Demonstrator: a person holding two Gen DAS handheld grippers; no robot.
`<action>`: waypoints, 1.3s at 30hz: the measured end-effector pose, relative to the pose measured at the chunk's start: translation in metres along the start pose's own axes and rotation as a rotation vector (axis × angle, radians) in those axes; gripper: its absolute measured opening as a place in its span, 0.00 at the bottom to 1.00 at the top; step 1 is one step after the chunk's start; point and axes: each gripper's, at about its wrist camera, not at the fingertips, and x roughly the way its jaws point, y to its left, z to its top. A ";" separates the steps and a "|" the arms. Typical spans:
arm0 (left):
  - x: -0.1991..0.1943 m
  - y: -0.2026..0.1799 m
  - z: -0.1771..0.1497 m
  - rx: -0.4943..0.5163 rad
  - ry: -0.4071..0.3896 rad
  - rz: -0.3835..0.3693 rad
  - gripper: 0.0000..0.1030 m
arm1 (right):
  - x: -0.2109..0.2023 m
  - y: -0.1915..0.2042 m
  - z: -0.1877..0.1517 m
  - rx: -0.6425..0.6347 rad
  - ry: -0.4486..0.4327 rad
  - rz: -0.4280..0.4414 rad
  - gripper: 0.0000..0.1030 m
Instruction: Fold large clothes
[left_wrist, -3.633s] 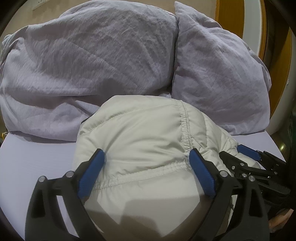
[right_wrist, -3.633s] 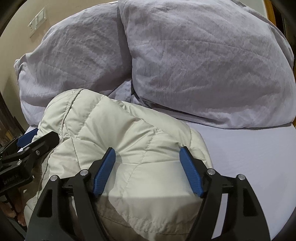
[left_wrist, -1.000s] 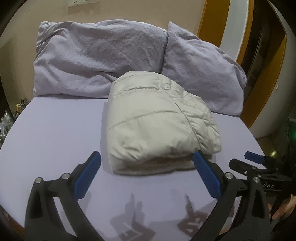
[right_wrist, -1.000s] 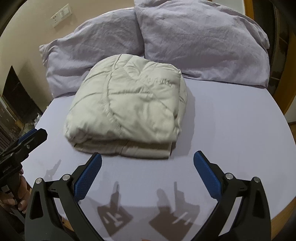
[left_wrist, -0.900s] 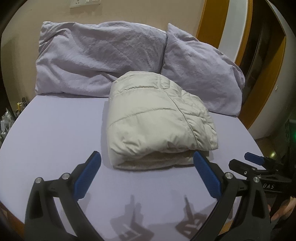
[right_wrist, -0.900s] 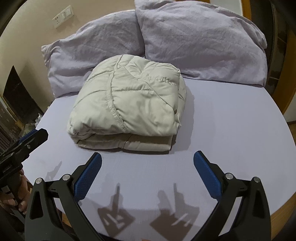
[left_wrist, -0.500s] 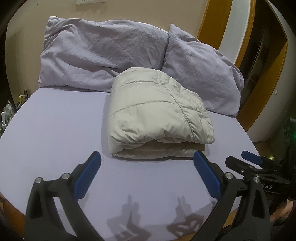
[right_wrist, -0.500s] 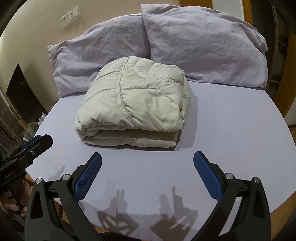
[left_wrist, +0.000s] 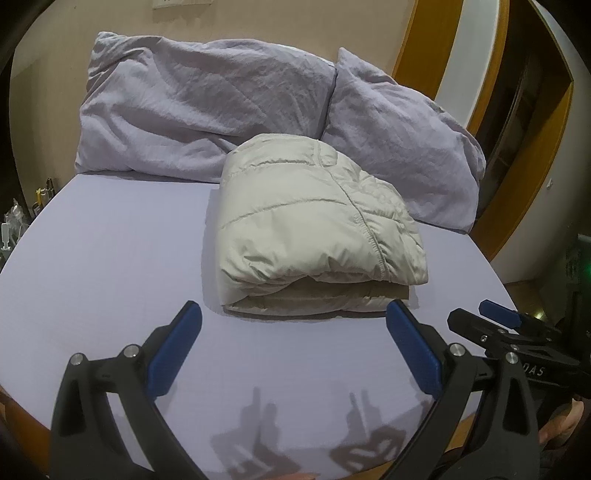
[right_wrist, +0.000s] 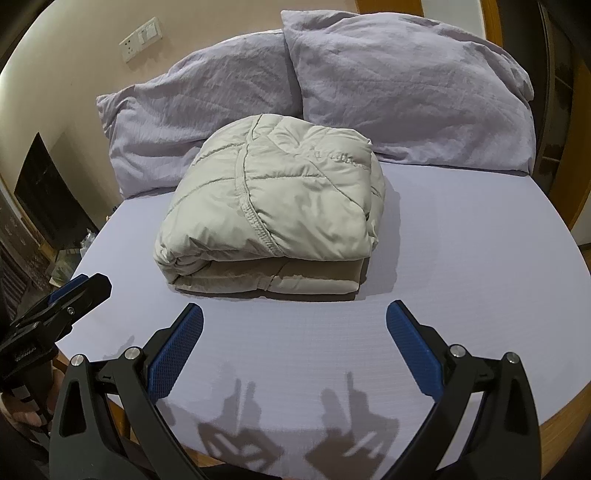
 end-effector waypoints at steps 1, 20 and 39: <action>0.000 0.000 0.000 0.001 -0.001 0.000 0.97 | 0.000 -0.001 0.000 -0.002 0.001 0.000 0.98; 0.001 -0.001 0.001 0.004 0.004 -0.004 0.97 | 0.002 0.000 0.000 0.004 0.011 0.000 0.98; 0.002 0.000 0.002 0.005 0.004 -0.005 0.97 | 0.005 0.002 -0.001 0.003 0.016 0.003 0.98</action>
